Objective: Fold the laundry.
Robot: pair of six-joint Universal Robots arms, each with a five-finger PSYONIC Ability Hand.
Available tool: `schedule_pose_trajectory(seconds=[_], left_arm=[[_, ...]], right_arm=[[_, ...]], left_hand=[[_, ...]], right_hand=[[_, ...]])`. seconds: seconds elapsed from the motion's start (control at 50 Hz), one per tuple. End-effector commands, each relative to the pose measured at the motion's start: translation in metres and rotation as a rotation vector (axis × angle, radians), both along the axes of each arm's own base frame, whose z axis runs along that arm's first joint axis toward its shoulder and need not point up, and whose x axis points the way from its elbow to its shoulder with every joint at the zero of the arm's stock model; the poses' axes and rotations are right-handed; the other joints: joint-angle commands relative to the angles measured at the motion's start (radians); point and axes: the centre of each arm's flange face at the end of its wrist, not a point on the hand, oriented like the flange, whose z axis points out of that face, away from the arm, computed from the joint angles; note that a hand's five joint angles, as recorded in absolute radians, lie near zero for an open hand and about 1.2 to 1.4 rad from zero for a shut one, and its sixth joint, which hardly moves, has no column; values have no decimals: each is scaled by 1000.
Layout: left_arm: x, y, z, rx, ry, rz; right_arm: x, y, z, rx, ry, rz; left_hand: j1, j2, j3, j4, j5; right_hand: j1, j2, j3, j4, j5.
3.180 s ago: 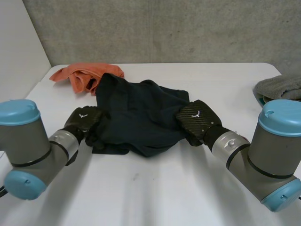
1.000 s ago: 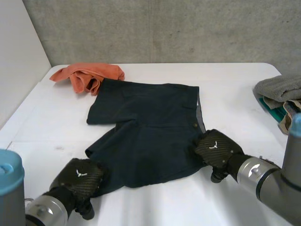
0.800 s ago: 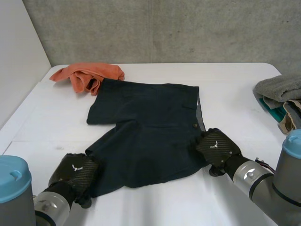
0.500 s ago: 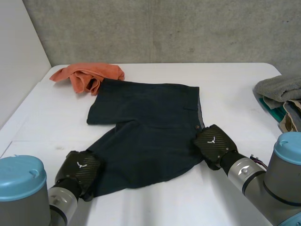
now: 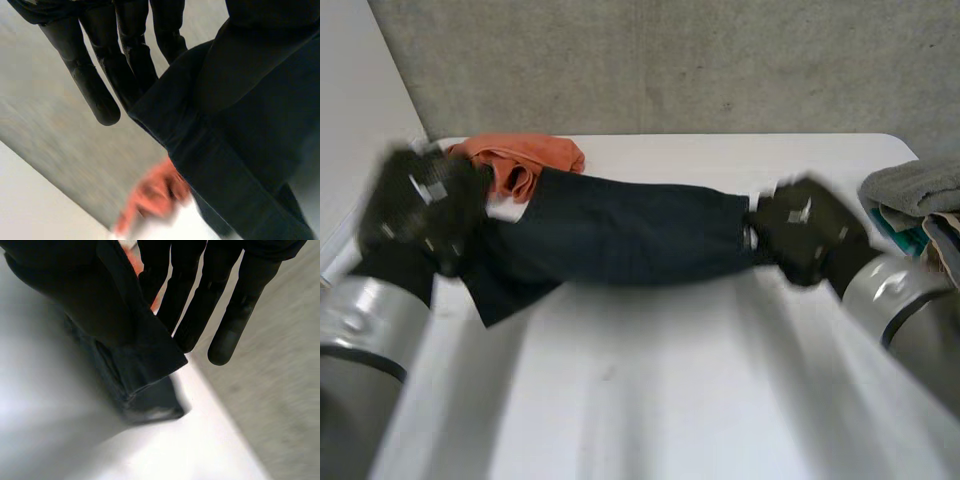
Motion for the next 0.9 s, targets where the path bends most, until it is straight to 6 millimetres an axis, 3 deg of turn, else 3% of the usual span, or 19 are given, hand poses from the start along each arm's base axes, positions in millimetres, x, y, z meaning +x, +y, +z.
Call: schedule_pose_trajectory(seconds=[0.02, 0.08, 0.16, 0.24, 0.34, 0.4, 0.46, 0.48, 0.54, 0.56, 0.64, 0.68, 0.76, 0.84, 0.9], left_arm=[[6, 16, 88, -42, 49, -44], [7, 15, 98, 15, 40, -41], [3, -7, 88, 106, -5, -21], [-4, -40, 61, 189, -45, -11], [-19, -93, 21, 232, -55, -30], [-30, -124, 13, 155, -24, -65], [-36, -152, 28, 10, 26, -88], [-37, -168, 46, -104, 67, -95], [-37, -181, 86, -298, 140, -109], [-37, -182, 115, -421, 200, -122], [-29, -171, 173, -622, 369, -155], [-28, -166, 184, -652, 421, -176], [-30, -166, 178, -615, 462, -217], [-30, -172, 148, -498, 420, -203], [-26, -178, 115, -381, 395, -160]], right_arm=[[-6, 7, 110, -153, -130, -22], [-5, 3, 124, -142, -137, -21], [2, -9, 116, -90, -106, -20], [15, -29, 87, -16, -55, -20], [31, -58, 34, 74, 7, -46], [45, -72, 22, 32, -11, -72], [53, -87, 32, -62, -77, -113], [59, -97, 49, -157, -160, -141], [65, -108, 84, -326, -307, -164], [68, -111, 114, -462, -415, -165], [70, -100, 174, -753, -624, -119], [73, -94, 185, -814, -670, -94], [81, -89, 178, -782, -649, -52], [86, -98, 151, -684, -586, -57], [89, -106, 122, -594, -523, -69]], left_hand=[[261, 201, 207, 198, 230], [261, 201, 207, 198, 230], [261, 201, 207, 198, 230], [261, 201, 207, 198, 230], [261, 201, 207, 198, 230], [261, 201, 207, 198, 230], [261, 201, 207, 198, 230], [261, 201, 207, 198, 230], [261, 201, 207, 198, 230], [261, 201, 207, 198, 230], [261, 201, 207, 198, 230], [261, 201, 207, 198, 230], [261, 201, 207, 198, 230], [261, 201, 207, 198, 230], [261, 201, 207, 198, 230]], right_hand=[[335, 233, 209, 199, 210], [335, 233, 209, 199, 210], [335, 233, 209, 199, 210], [335, 233, 209, 199, 210], [335, 233, 209, 199, 210], [335, 233, 209, 199, 210], [335, 233, 209, 199, 210], [335, 233, 209, 199, 210], [335, 233, 209, 199, 210], [335, 233, 209, 199, 210], [335, 233, 209, 199, 210], [335, 233, 209, 199, 210], [335, 233, 209, 199, 210], [335, 233, 209, 199, 210], [335, 233, 209, 199, 210]])
